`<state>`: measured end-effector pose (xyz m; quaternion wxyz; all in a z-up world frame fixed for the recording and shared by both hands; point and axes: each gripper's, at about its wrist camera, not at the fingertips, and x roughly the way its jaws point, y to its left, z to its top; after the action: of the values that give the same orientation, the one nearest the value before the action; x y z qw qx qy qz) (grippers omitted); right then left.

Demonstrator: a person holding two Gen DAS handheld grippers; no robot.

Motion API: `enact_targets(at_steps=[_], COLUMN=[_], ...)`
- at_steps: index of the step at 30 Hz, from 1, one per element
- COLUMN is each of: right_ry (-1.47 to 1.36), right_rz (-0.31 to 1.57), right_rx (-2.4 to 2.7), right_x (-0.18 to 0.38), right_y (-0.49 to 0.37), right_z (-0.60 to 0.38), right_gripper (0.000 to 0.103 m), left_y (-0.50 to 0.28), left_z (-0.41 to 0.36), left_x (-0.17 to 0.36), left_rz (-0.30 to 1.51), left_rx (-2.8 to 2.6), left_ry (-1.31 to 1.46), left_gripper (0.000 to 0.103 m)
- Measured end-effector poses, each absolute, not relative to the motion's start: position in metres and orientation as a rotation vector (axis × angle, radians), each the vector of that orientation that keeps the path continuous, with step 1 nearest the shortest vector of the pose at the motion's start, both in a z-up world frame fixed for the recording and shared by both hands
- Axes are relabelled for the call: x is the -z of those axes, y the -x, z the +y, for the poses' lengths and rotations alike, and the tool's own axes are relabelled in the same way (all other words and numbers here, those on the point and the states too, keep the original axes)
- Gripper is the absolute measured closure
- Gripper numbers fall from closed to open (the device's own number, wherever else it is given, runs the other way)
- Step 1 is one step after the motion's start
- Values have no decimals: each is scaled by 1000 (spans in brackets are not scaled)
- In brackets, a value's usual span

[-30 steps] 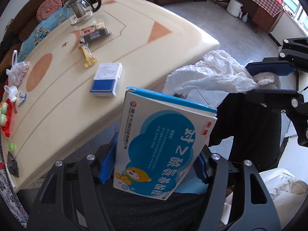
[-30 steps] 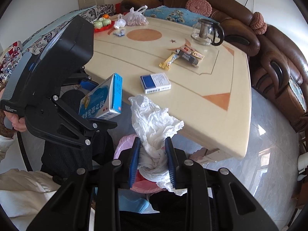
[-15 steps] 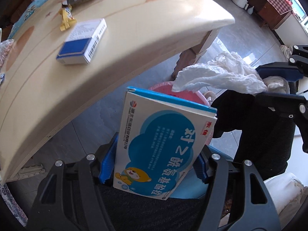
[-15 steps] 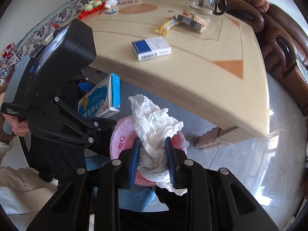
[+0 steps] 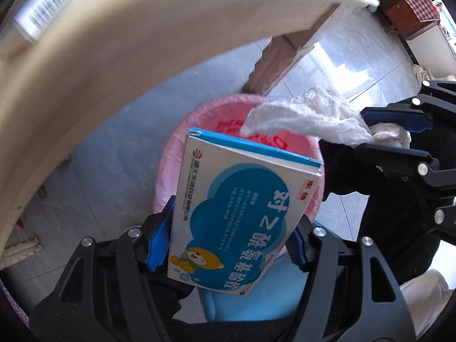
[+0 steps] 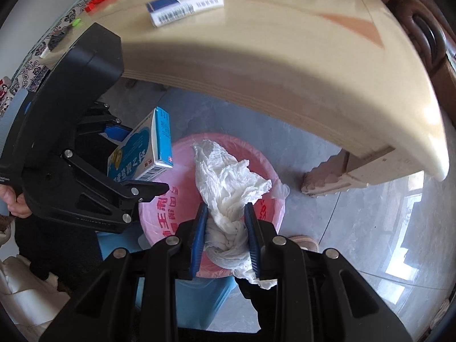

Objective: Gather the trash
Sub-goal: 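Lower the held tissue and medicine box over the pink bin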

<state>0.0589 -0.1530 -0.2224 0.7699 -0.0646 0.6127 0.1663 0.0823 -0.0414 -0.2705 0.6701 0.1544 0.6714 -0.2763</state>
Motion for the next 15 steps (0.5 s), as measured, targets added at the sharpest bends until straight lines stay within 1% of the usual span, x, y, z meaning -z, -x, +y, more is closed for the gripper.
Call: enact_targets(at_steps=[9, 15], right_ry=[104, 86], right_rz=[1430, 1476], right_rx=[-347, -342], right_x=[288, 322], right_y=[-71, -81], right_z=[-158, -158], right_gripper=[76, 76], left_y=[-91, -103], left_z=[-44, -40], left_x=[344, 371], left_rz=[1668, 1716], left_rx=[604, 589], left_ry=[-318, -272], left_gripper=[37, 37])
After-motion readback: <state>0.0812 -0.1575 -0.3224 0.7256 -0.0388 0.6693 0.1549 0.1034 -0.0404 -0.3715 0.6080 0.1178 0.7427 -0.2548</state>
